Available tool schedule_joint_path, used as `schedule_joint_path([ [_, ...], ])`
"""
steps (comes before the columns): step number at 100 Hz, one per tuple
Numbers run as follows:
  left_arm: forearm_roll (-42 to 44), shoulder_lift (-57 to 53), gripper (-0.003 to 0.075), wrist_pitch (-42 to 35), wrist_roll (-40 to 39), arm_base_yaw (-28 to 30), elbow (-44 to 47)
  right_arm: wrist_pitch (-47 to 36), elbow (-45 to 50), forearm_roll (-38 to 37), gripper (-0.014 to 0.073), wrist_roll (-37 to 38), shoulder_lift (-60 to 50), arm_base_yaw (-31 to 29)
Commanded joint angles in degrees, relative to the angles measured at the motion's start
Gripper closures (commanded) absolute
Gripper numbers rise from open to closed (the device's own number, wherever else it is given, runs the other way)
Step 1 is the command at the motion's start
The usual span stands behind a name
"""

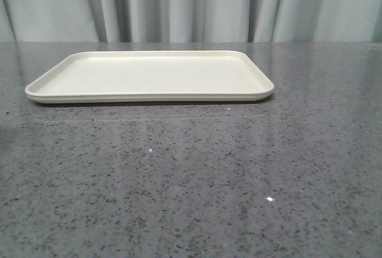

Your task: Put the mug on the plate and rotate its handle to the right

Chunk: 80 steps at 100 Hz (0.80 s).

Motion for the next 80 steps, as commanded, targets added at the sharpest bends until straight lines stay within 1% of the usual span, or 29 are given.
schedule_joint_path([
  [1, -0.7, 0.5, 0.0727, -3.0, 0.6, 0.1, -1.9, -3.6, -1.5, -0.6, 0.0639, -0.6, 0.8, 0.0],
  [4, -0.7, 0.5, 0.0711, -3.0, 1.3, 0.1, -1.9, -3.6, -1.5, -0.6, 0.0624, -0.6, 0.8, 0.0],
  [11, -0.7, 0.5, 0.0635, -3.0, 1.5, 0.1, -1.9, -3.6, -1.5, -0.6, 0.0566, -0.6, 0.8, 0.0],
  [18, -0.8, 0.5, 0.0519, -3.0, 1.5, 0.1, -1.9, -3.6, -1.5, -0.6, 0.0473, -0.6, 0.8, 0.0],
  [30, -0.9, 0.5, 0.0269, -3.0, 1.5, 0.1, -1.9, -3.6, -1.5, -0.6, 0.0263, -0.6, 0.8, 0.0],
  [35, -0.9, 0.5, 0.0196, -3.0, 1.5, 0.1, -1.9, -3.6, -1.5, -0.6, 0.0187, -0.6, 0.8, 0.0],
  [38, -0.9, 0.5, 0.0169, -3.0, 1.5, 0.1, -1.9, -3.6, -1.5, -0.6, 0.015, -0.6, 0.8, 0.0],
  [44, -0.9, 0.5, 0.0142, -3.0, 1.5, 0.1, -1.9, -3.6, -1.5, -0.6, 0.0085, -0.6, 0.8, 0.0],
  [51, -0.9, 0.5, 0.0142, -3.0, 1.5, 0.1, -1.9, -3.7, -1.5, -0.6, 0.0049, -0.6, 0.8, 0.0],
  [68, -0.9, 0.6, 0.0144, -2.9, 1.5, 0.1, -1.9, -4.0, -1.5, -0.6, 0.0046, -0.6, 0.8, 0.0],
  [80, -0.9, 2.4, 0.0145, -1.4, 2.3, 0.1, -1.9, -4.0, -1.5, -0.6, 0.0046, -0.6, 0.8, 0.0],
])
